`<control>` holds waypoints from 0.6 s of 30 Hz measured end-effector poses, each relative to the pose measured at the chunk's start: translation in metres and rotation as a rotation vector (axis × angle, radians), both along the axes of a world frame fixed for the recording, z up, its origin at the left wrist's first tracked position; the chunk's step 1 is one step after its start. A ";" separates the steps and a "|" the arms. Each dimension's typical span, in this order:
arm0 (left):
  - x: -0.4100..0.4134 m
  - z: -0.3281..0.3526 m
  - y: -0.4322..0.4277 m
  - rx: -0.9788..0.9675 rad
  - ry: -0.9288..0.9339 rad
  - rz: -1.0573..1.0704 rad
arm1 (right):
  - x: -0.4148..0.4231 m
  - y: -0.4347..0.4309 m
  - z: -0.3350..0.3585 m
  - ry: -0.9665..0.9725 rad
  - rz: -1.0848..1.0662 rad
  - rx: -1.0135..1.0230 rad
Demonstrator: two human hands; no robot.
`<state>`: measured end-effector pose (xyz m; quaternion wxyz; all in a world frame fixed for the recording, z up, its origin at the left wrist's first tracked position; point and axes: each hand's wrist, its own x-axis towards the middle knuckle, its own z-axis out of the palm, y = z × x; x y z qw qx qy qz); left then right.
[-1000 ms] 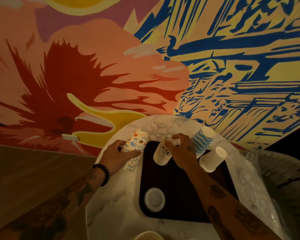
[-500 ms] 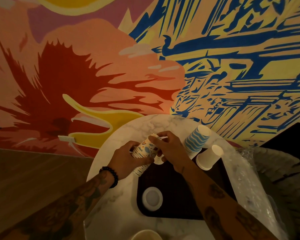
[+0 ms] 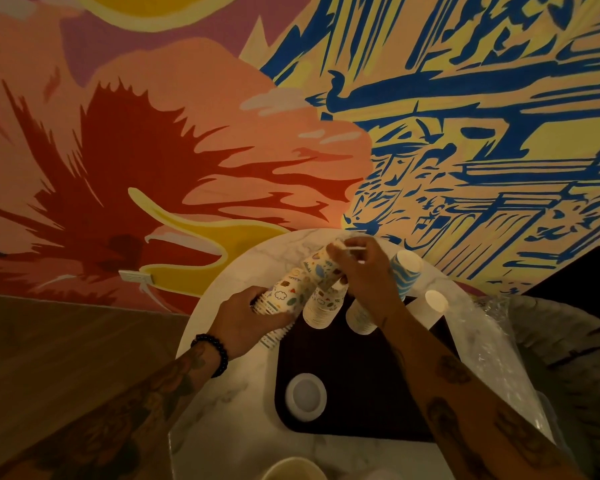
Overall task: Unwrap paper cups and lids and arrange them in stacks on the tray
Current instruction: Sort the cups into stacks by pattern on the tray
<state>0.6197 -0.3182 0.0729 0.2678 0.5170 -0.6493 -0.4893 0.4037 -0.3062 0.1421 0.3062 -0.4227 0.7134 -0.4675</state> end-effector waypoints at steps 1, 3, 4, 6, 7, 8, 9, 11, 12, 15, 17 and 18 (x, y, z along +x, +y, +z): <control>0.002 -0.001 -0.001 0.017 0.006 0.024 | -0.004 -0.002 0.005 0.054 -0.029 -0.032; 0.006 -0.002 -0.002 0.047 0.024 0.070 | -0.010 -0.003 0.012 0.178 -0.078 -0.073; 0.008 -0.002 -0.002 0.062 0.033 0.089 | -0.012 -0.003 0.012 0.231 -0.085 -0.068; 0.010 -0.003 -0.003 0.085 0.047 0.116 | -0.013 -0.002 0.005 0.295 -0.080 -0.008; 0.010 -0.002 -0.004 0.097 0.055 0.122 | -0.013 -0.001 0.000 0.317 -0.068 0.030; 0.011 -0.002 -0.004 0.106 0.062 0.123 | -0.013 -0.001 -0.007 0.338 -0.046 0.070; 0.011 -0.002 -0.004 0.112 0.065 0.121 | -0.012 0.001 -0.013 0.360 -0.017 0.109; 0.012 -0.001 -0.004 0.113 0.068 0.114 | -0.011 0.004 -0.025 0.417 0.034 0.178; 0.012 0.000 -0.004 0.111 0.072 0.106 | -0.011 0.006 -0.030 0.453 0.057 0.213; 0.014 0.003 -0.004 0.111 0.082 0.099 | -0.011 0.008 -0.039 0.558 0.147 0.333; 0.013 0.004 -0.004 0.110 0.085 0.094 | -0.012 0.008 -0.039 0.568 0.166 0.366; 0.012 0.005 -0.004 0.107 0.085 0.093 | -0.013 0.007 -0.037 0.568 0.153 0.354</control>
